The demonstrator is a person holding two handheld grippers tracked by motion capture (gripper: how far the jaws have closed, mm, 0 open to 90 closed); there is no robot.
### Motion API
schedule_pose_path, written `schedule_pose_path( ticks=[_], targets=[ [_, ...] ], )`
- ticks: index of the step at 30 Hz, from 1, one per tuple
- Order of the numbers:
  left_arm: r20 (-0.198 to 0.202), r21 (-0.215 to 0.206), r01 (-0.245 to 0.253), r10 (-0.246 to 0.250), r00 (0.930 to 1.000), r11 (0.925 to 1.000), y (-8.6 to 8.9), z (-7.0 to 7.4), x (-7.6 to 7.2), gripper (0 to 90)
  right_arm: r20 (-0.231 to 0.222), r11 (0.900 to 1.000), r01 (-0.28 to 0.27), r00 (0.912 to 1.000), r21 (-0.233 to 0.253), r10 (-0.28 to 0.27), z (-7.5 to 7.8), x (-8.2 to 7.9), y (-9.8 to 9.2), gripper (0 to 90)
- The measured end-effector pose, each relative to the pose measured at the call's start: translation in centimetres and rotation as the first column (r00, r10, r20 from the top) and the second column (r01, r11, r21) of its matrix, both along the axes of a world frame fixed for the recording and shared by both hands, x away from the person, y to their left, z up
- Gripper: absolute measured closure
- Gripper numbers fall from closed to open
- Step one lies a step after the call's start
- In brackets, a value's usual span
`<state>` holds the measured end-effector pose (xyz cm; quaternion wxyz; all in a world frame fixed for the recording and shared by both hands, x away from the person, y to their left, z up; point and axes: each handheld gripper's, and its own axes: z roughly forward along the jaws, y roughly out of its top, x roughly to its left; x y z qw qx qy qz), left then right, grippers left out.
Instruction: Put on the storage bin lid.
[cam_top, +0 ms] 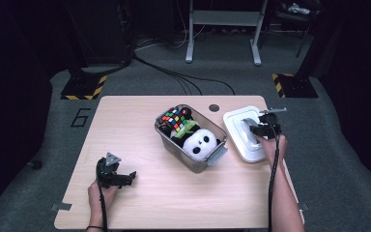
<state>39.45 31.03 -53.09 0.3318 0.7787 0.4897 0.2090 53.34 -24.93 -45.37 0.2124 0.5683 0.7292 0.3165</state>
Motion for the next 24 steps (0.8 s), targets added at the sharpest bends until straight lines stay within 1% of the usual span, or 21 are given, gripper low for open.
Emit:
schedule_pose_path(
  ticks=[4, 5, 7, 8, 13, 15, 18, 19, 24],
  targets=[
    [0.004, -0.001, -0.001, 0.001, 1.0, 1.0, 0.0, 0.0, 0.0, 0.0, 0.025, 1.0, -0.024, 0.9994, -0.01, 0.024, 1.6, -0.5, -0.1, 66.6],
    [-0.002, 0.001, 0.002, -0.002, 1.0, 1.0, 0.0, 0.0, 0.0, 0.0, 0.022, 1.0, -0.023, 0.9995, -0.008, 0.023, 2.0, -0.7, 0.0, 66.6],
    [-0.001, -0.001, 0.001, -0.001, 1.0, 1.0, 0.0, 0.0, 0.0, 0.0, 0.044, 0.999, -0.04, 0.9982, -0.022, 0.041, 2.7, -0.8, 0.0, 66.6],
    [0.0, -0.001, 0.001, -0.001, 1.0, 1.0, 0.0, 0.0, 0.0, 0.0, 0.037, 0.999, -0.037, 0.9986, -0.014, 0.038, 3.1, -0.9, 0.1, 66.6],
    [0.001, -0.002, 0.0, 0.0, 1.0, 1.0, 0.0, 0.0, 0.0, 0.0, 0.071, 0.999, -0.05, 0.9962, -0.013, 0.051, 4.9, -1.2, 0.1, 66.6],
    [0.002, -0.003, -0.002, 0.002, 1.0, 1.0, 0.0, 0.0, 0.0, 0.0, 0.084, 0.998, -0.065, 0.9943, -0.005, 0.066, 5.8, -1.3, 0.1, 66.6],
    [0.001, -0.002, -0.003, 0.003, 1.0, 1.0, 0.0, 0.0, 0.0, 0.0, 0.102, 0.996, -0.084, 0.9914, 0.007, 0.083, 7.4, -1.7, 0.6, 66.6],
    [-0.004, 0.009, 0.006, -0.006, 1.0, 0.9999, 0.1, 0.0, 0.0, 0.0, 0.11, 0.995, -0.1, 0.989, 0.005, 0.099, 7.9, -1.8, 0.7, 66.6],
    [-0.004, 0.01, 0.006, -0.006, 1.0, 0.9999, 0.1, 0.0, 0.0, 0.0, 0.131, 0.988, -0.15, 0.9807, 0.029, 0.145, 10.1, -2.5, 2.6, 66.6]
  ],
)
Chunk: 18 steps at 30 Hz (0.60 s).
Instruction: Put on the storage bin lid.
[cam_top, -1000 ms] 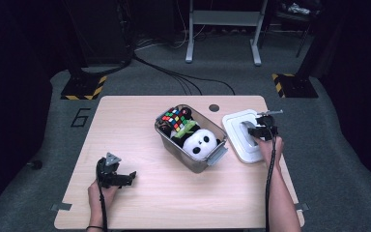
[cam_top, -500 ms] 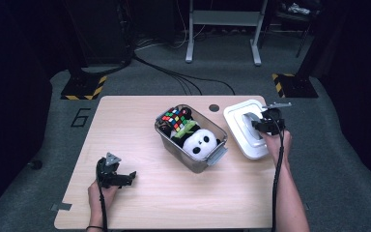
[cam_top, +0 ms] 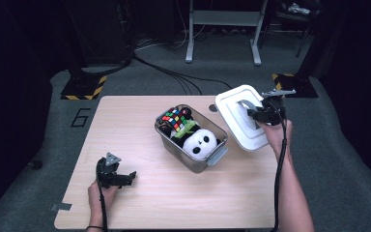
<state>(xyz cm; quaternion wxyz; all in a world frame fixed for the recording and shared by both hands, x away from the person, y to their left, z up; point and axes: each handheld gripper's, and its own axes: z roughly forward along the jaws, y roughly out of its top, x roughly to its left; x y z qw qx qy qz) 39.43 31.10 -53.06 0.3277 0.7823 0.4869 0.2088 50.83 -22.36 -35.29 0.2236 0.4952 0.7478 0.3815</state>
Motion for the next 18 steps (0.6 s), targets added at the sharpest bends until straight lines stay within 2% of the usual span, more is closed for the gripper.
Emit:
schedule_pose_path(
  ticks=[3, 10, 18],
  targets=[
    [0.0, 0.0, 0.0, 0.0, 1.0, 1.0, 0.0, 0.0, 0.0, 0.0, 0.013, 0.999, -0.049, 0.9987, -0.003, 0.049, 1.0, -0.3, 1.3, 66.5],
    [0.001, -0.001, -0.005, 0.005, 1.0, 1.0, 0.0, 0.0, 0.0, 0.0, 0.017, 0.991, -0.127, 0.9919, 0.05, 0.126, 2.2, -0.7, 4.3, 66.6],
    [-0.006, 0.007, 0.007, -0.007, 1.0, 0.9999, 0.1, 0.1, 0.0, 0.1, 0.012, 0.977, -0.213, 0.977, 0.03, 0.213, 2.5, -0.4, 8.2, 66.6]
  ],
)
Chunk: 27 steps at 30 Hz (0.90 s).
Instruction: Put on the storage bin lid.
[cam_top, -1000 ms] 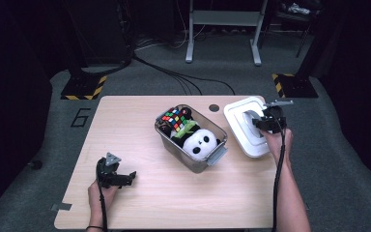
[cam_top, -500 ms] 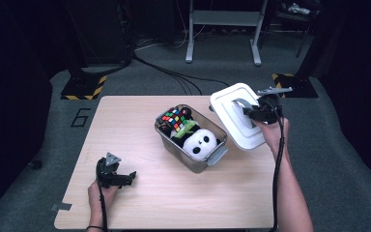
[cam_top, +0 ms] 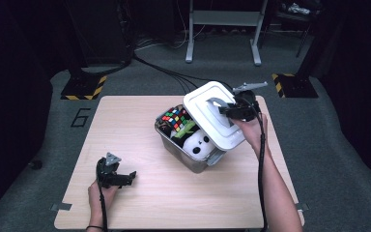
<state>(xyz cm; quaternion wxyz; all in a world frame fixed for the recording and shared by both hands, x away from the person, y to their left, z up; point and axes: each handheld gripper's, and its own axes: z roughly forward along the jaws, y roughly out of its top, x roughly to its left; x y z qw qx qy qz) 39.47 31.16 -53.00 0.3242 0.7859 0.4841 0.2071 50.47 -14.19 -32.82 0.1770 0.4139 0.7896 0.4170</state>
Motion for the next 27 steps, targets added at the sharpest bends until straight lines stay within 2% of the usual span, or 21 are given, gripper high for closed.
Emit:
schedule_pose_path(
  ticks=[10, 14, 15, 16, 17, 20, 27],
  targets=[
    [0.001, -0.007, -0.005, 0.005, 1.0, 1.0, -0.1, 0.0, 0.0, 0.1, -0.018, 0.998, -0.064, 0.9978, 0.01, 0.064, -0.1, 0.2, 3.6, 66.6],
    [-0.001, -0.007, -0.004, 0.004, 1.0, 1.0, 0.0, 0.0, 0.0, 0.1, -0.02, 0.996, -0.087, 0.996, 0.014, 0.088, -0.2, 0.2, 4.7, 66.5],
    [-0.014, -0.003, 0.003, -0.003, 0.9999, 1.0, 0.0, 0.1, 0.0, 0.1, -0.022, 0.996, -0.091, 0.9956, 0.017, 0.092, -0.2, 0.2, 5.0, 66.5],
    [0.005, -0.009, -0.008, 0.008, 1.0, 0.9999, -0.1, -0.1, 0.0, 0.1, -0.022, 0.995, -0.096, 0.9951, 0.016, 0.096, -0.3, 0.2, 5.2, 66.5],
    [-0.008, -0.005, -0.001, 0.001, 1.0, 1.0, 0.0, 0.1, 0.0, 0.1, -0.024, 0.995, -0.099, 0.9948, 0.014, 0.099, -0.3, 0.3, 5.5, 66.6],
    [0.006, -0.009, -0.009, 0.009, 0.9999, 0.9999, -0.1, -0.1, 0.0, 0.1, -0.029, 0.994, -0.108, 0.9937, 0.01, 0.109, -0.5, 0.2, 6.2, 66.5],
    [0.004, -0.01, -0.009, 0.009, 1.0, 0.9999, -0.1, -0.1, 0.0, 0.1, -0.046, 0.992, -0.129, 0.9905, -0.001, 0.129, -1.1, -0.2, 7.6, 66.5]
  ],
)
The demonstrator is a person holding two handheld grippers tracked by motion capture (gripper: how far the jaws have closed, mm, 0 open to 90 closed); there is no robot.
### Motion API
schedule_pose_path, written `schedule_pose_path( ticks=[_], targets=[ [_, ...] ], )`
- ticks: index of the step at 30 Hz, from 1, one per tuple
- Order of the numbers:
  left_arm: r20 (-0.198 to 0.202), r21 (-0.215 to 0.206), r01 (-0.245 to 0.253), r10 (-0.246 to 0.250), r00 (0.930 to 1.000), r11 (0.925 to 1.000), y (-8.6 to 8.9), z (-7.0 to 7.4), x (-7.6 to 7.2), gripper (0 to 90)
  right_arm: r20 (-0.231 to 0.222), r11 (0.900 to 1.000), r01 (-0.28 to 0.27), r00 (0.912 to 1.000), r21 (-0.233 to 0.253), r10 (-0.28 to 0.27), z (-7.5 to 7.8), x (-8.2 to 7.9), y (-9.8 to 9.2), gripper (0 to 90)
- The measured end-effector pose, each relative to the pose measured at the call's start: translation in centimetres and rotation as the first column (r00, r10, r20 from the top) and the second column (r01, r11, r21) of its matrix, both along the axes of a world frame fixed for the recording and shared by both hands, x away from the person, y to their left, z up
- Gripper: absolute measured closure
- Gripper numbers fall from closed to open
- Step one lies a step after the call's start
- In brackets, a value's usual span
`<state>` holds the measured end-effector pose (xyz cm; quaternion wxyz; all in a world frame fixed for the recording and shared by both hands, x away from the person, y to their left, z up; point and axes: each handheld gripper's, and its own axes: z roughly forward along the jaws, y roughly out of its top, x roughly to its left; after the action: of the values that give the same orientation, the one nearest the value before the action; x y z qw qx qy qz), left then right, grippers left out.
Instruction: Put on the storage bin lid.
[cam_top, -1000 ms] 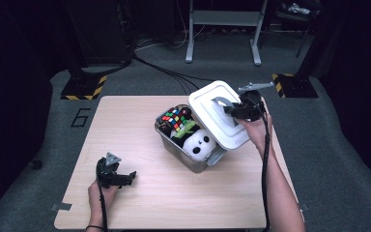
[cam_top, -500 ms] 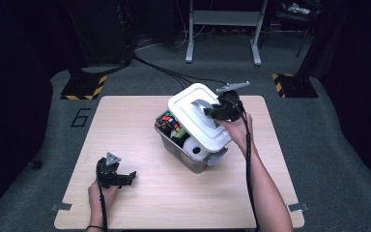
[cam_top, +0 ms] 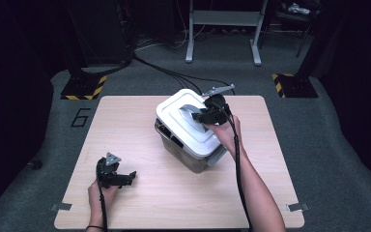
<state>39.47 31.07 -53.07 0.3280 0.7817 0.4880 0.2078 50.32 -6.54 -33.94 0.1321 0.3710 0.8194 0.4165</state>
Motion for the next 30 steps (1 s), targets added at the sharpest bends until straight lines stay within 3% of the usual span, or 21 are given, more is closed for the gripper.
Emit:
schedule_pose_path(
  ticks=[11, 13, 28, 30],
  targets=[
    [-0.001, -0.001, 0.0, 0.0, 1.0, 1.0, 0.0, 0.0, 0.0, 0.1, -0.004, 0.999, -0.008, 1.0, -0.036, 0.008, -1.6, -0.6, 1.7, 66.5],
    [-0.001, -0.001, 0.0, 0.0, 1.0, 1.0, 0.0, 0.0, 0.0, 0.1, -0.002, 1.0, -0.008, 1.0, -0.021, 0.008, -1.8, -0.7, 1.7, 66.5],
    [0.002, 0.0, 0.001, -0.001, 1.0, 1.0, 0.0, 0.0, 0.0, 0.1, 0.012, 0.999, -0.012, 0.9999, -0.04, 0.012, -2.3, -1.2, 1.1, 66.0],
    [-0.011, 0.004, 0.008, -0.008, 0.9999, 1.0, 0.1, 0.1, 0.0, 0.1, 0.008, 0.999, -0.008, 0.9999, -0.035, 0.008, -2.3, -1.2, 1.0, 61.8]
  ],
)
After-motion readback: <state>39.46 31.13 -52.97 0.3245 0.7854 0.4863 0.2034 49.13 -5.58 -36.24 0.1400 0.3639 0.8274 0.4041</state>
